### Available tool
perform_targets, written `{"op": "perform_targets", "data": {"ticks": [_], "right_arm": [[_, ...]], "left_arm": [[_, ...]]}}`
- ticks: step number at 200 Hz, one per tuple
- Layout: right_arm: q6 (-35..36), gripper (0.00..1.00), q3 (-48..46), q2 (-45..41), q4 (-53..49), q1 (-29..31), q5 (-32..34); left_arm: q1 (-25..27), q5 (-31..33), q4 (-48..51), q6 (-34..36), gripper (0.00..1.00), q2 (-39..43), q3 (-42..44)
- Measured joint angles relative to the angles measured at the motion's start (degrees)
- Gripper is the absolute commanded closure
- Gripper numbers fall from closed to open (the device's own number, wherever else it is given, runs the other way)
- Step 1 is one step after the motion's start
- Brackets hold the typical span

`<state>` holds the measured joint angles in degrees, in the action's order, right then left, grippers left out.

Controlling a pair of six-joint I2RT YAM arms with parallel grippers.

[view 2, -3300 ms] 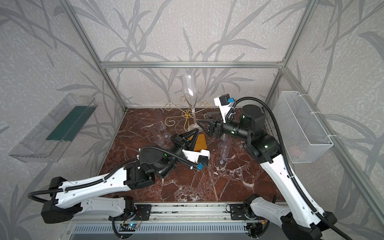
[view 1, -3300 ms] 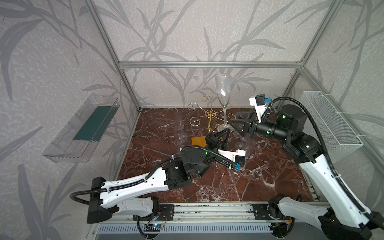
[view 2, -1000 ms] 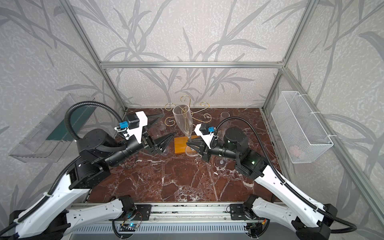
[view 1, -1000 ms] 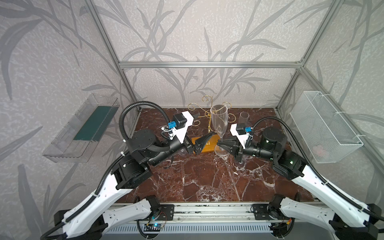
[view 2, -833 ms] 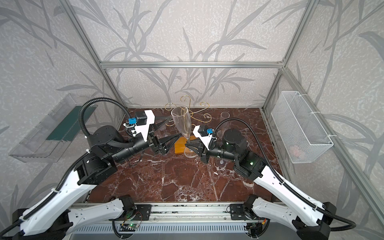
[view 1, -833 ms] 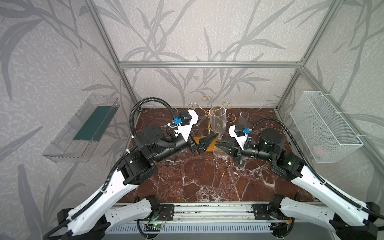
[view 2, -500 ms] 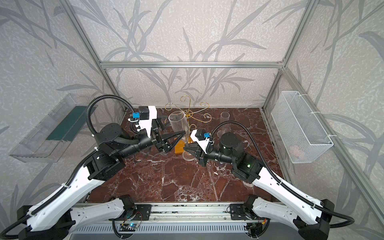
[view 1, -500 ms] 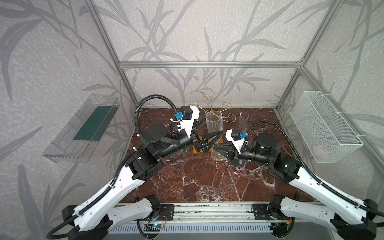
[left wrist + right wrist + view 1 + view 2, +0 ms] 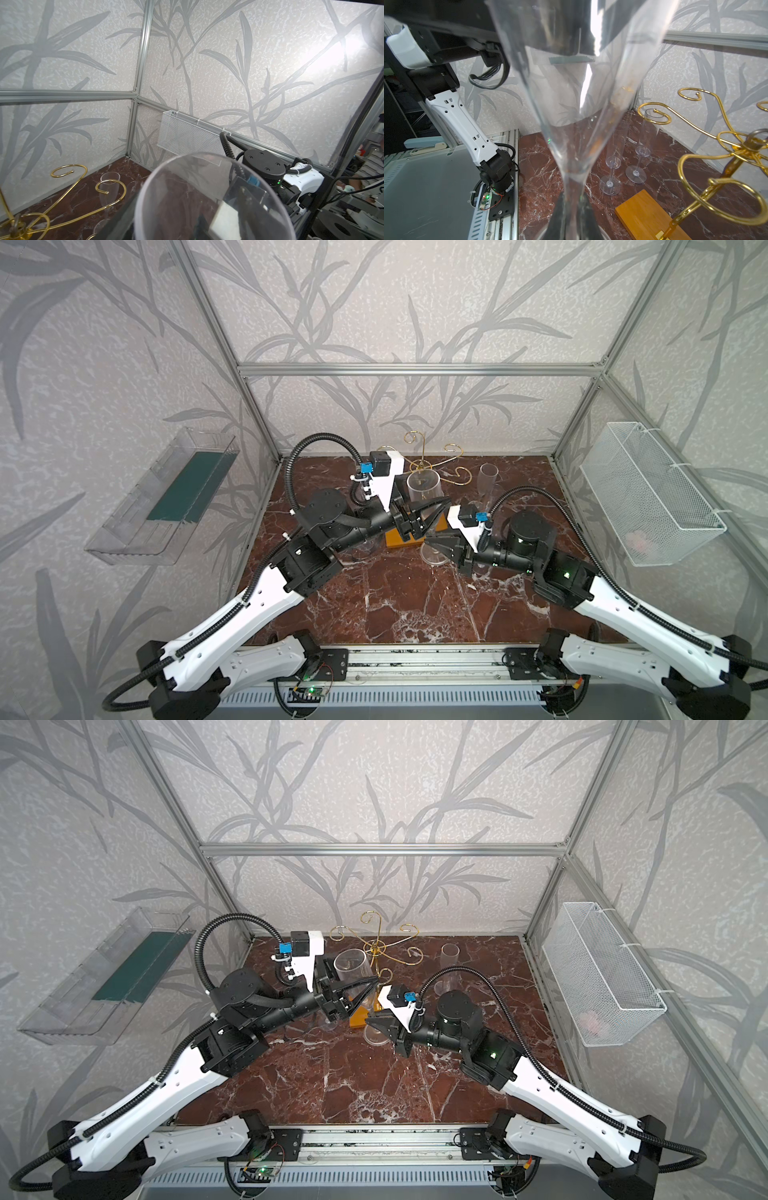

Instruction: Take the wine glass off the wine glass rack

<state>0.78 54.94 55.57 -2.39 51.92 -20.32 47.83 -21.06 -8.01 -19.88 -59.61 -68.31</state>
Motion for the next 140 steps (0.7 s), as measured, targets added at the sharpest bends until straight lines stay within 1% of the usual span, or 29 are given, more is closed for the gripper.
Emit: {"op": "perform_targets", "data": {"ticks": [28,35,40,44,58,66,67,68,69,71,104,140], "right_arm": [[-0.24,1.00,-0.48,0.00,0.07,0.04,0.50],[-0.35,0.96,-0.48,0.00,0.07,0.07,0.68],[-0.44,0.90,-0.50,0.00,0.07,0.07,0.87],[-0.48,0.82,-0.50,0.00,0.07,0.07,0.96],[-0.26,0.42,-0.79,-0.02,0.68,0.20,1.11],[-0.04,0.26,-0.81,-0.02,0.90,0.37,1.29],[-0.02,0.22,-0.81,-0.02,0.92,0.37,1.31],[0.00,0.11,-0.81,-0.02,0.92,0.39,1.33],[0.02,0.05,-0.81,-0.02,0.94,0.39,1.38],[0.09,0.01,-0.81,-0.02,0.94,0.39,1.49],[1.81,0.01,-0.81,-1.40,0.74,0.61,5.03],[5.88,0.01,-0.79,-7.48,0.79,0.63,10.56]], "left_arm": [[-0.02,0.07,-0.81,0.39,0.45,0.00,0.87],[-0.07,0.15,-0.96,0.66,0.46,0.02,0.98],[-0.22,0.11,-1.07,0.72,0.47,0.02,1.05],[-0.24,0.13,-1.14,0.76,0.47,0.02,1.09],[-0.28,0.24,-1.27,0.61,0.47,0.04,1.22],[-0.28,0.31,-1.33,0.52,0.47,0.07,1.40],[-0.28,0.33,-1.36,0.50,0.47,0.07,1.42],[-0.28,0.33,-1.38,0.52,0.47,0.07,1.44],[-0.28,0.33,-1.38,0.52,0.47,0.07,1.46],[-0.28,0.33,-1.38,0.52,0.47,0.09,1.51],[-0.28,1.22,-1.07,0.87,0.48,1.29,3.48],[-0.28,3.98,2.08,3.76,0.48,4.85,6.32]]}}
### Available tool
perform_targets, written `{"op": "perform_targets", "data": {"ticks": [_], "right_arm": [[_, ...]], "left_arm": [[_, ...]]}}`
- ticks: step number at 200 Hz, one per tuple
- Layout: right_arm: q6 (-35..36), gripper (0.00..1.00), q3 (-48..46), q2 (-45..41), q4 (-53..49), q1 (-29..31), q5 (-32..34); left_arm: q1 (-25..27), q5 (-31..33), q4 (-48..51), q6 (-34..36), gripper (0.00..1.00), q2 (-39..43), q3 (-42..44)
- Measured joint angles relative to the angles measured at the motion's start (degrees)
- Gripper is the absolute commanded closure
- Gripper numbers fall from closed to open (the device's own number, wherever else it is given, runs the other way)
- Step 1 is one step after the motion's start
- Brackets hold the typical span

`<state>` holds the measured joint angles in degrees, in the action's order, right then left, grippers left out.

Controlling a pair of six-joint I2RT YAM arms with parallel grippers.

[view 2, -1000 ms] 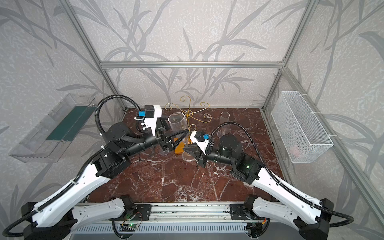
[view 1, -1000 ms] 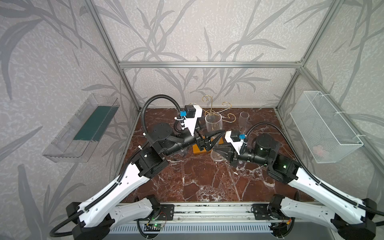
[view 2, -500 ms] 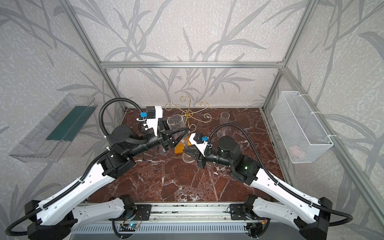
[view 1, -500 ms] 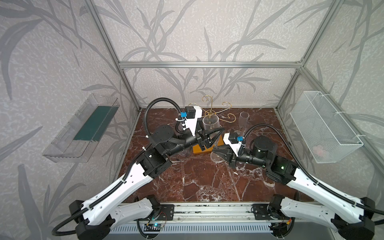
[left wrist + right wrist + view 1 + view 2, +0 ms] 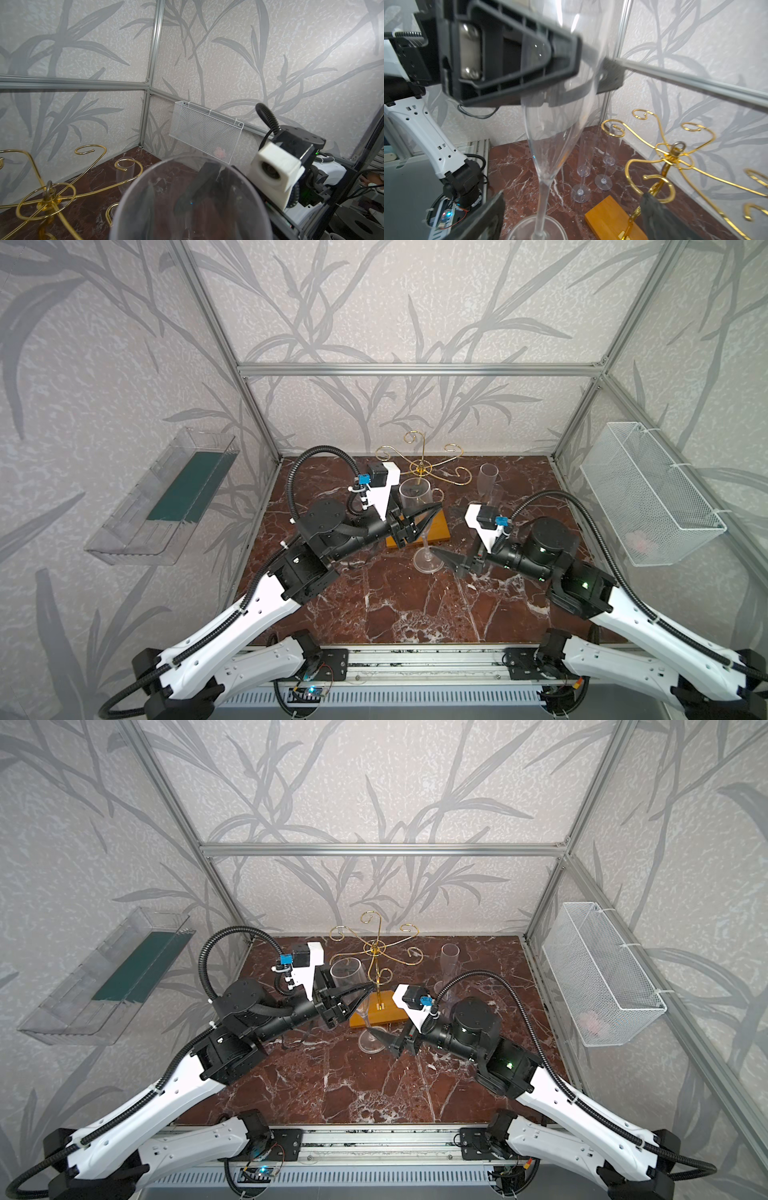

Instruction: Take the wine glass off the wine glass rack

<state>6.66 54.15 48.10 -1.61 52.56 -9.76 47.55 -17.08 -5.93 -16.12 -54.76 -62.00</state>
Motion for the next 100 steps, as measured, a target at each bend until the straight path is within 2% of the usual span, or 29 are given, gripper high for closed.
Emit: {"op": "perform_targets", "data": {"ticks": [100], "right_arm": [[7.89,0.01,-0.02,-13.40,-3.74,0.00,11.69]], "left_arm": [[0.02,15.21,3.30,7.82,0.51,13.70,16.61]]}}
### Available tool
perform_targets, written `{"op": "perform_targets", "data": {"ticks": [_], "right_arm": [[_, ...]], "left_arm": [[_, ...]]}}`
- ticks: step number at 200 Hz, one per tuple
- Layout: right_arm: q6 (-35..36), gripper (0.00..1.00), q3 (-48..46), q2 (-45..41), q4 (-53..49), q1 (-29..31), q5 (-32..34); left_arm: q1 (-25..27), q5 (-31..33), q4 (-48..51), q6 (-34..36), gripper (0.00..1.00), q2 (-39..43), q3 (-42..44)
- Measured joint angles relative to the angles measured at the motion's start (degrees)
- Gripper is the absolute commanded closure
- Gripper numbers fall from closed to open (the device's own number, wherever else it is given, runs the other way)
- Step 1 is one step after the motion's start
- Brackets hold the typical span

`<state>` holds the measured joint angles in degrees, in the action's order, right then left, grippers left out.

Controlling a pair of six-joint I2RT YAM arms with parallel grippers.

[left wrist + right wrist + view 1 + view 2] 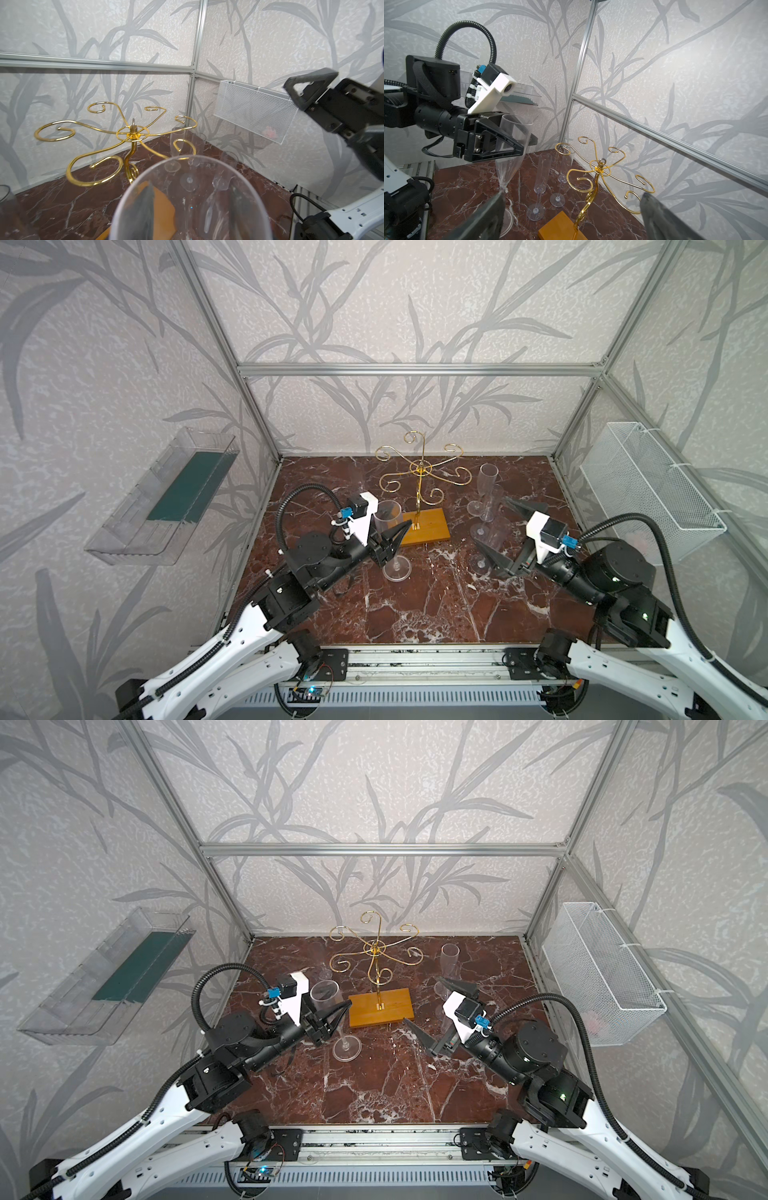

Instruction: Take the wine glass off the wine glass rack

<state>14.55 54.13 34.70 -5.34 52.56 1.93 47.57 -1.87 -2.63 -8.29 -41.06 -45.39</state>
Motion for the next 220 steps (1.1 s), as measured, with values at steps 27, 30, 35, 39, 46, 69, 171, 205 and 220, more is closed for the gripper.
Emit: {"op": "perform_targets", "data": {"ticks": [27,30,35,39,46,69,171,205,220], "right_arm": [[0.52,0.01,-0.07,-2.43,-1.27,0.00,2.62],[0.52,0.01,-0.13,-2.69,-1.40,0.00,3.02],[0.55,0.01,-0.33,-3.13,-1.53,0.00,3.39],[0.55,0.01,-0.44,-3.45,-1.79,0.00,3.67],[0.52,0.01,-0.68,-4.02,-2.16,0.00,4.33],[0.52,0.01,-1.18,-5.35,-3.76,0.00,6.01],[-0.13,0.01,-2.93,-6.25,-6.73,0.00,9.31],[-0.57,0.01,-2.95,-6.23,-6.73,0.00,9.86],[-0.72,0.01,-2.95,-6.23,-6.73,0.00,9.86]], "left_arm": [[0.00,5.86,-1.49,0.42,0.51,4.33,7.23],[0.00,6.45,-1.77,0.44,0.51,4.74,8.04],[0.00,7.43,-2.38,0.59,0.51,5.53,9.42],[0.00,8.26,-2.73,0.63,0.51,6.16,10.54],[0.00,9.62,-3.52,0.81,0.51,7.17,12.44],[0.00,13.81,-6.73,1.57,0.51,9.97,18.47],[-0.02,26.67,-29.70,7.06,0.51,3.32,35.30],[-0.26,28.46,-37.79,7.56,0.51,-4.81,35.58],[-0.44,28.98,-40.83,8.02,0.51,-8.13,35.58]]}}
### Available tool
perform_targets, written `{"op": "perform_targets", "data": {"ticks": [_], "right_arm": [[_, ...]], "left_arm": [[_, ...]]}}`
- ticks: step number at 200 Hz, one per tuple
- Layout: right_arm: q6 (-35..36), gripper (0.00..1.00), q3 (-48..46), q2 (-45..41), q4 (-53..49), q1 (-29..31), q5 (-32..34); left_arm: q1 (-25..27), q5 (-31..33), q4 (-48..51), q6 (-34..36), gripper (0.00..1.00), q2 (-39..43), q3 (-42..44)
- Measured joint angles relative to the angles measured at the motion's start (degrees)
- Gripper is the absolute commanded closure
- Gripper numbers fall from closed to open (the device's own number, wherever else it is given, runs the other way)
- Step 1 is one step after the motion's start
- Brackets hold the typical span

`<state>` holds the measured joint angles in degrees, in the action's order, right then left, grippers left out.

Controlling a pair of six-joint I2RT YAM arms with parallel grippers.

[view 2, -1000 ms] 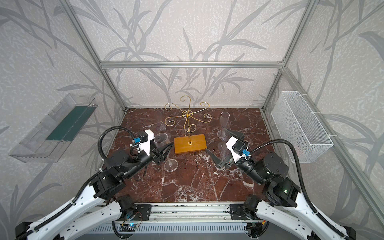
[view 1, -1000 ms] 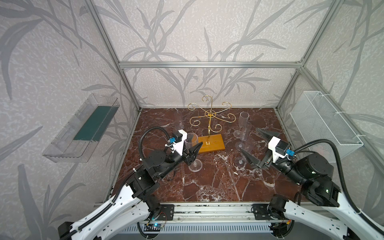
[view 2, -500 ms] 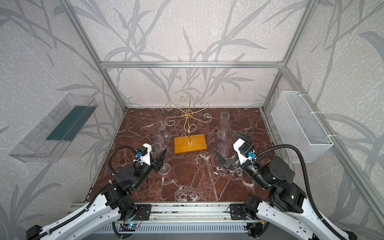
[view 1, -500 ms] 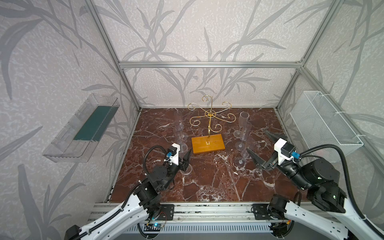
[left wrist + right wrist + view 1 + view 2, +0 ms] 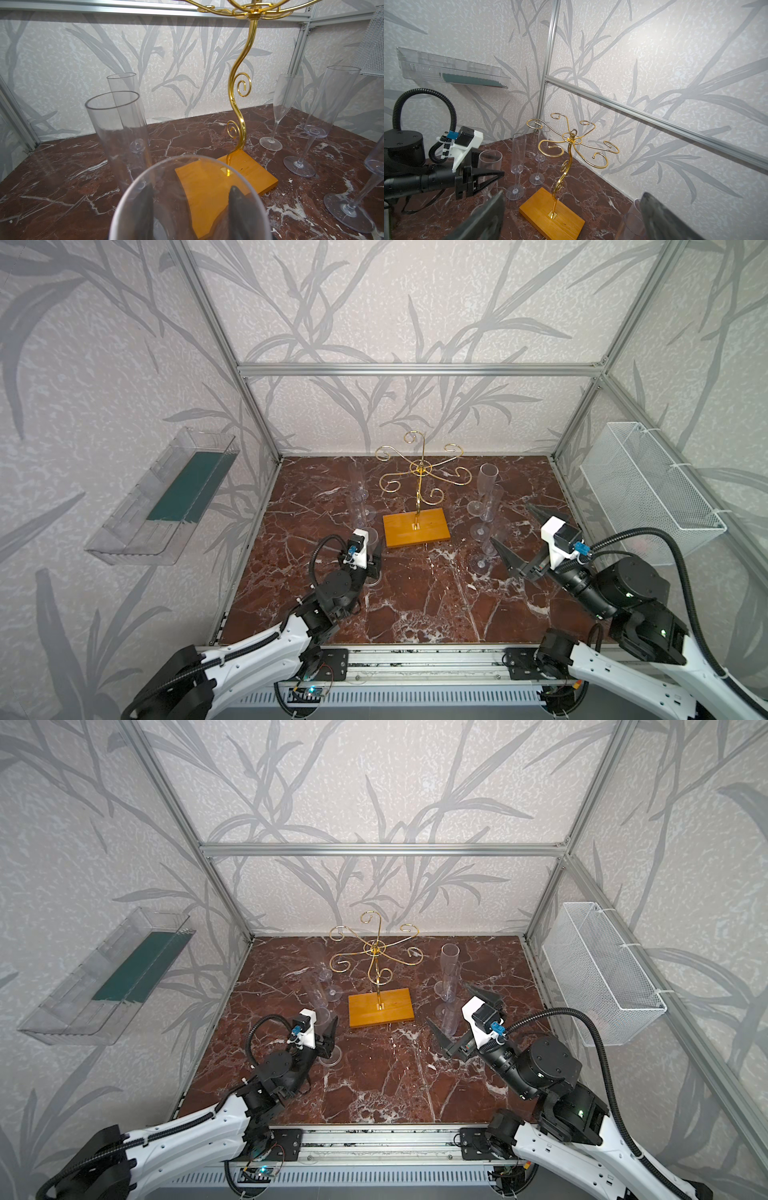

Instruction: Take the wine glass off the wine glass rack

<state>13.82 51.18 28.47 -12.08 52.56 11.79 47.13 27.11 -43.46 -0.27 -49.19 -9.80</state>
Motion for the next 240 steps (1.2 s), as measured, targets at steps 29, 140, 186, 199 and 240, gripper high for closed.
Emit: {"op": "perform_targets", "data": {"ticks": [29,140,186,199,240], "right_arm": [[-0.17,0.01,0.00,0.42,-0.02,0.00,-0.02],[-0.48,0.01,0.09,0.83,-0.81,0.00,-0.04],[-0.46,0.01,0.09,0.83,-1.25,0.00,-0.02],[-0.44,0.01,0.09,0.83,-1.36,0.00,-0.02],[-0.22,0.01,0.09,0.76,-1.81,0.00,0.20]], "left_arm": [[-0.83,0.39,-5.84,0.52,0.53,-5.75,0.00],[-1.53,2.32,-26.27,0.52,0.54,-24.02,-0.33],[-1.53,2.95,-30.97,0.55,0.54,-27.87,-0.33],[-1.53,2.97,-32.04,0.52,0.54,-28.61,-0.33],[-1.51,3.06,-33.73,0.13,0.49,-29.77,-0.31]]}}
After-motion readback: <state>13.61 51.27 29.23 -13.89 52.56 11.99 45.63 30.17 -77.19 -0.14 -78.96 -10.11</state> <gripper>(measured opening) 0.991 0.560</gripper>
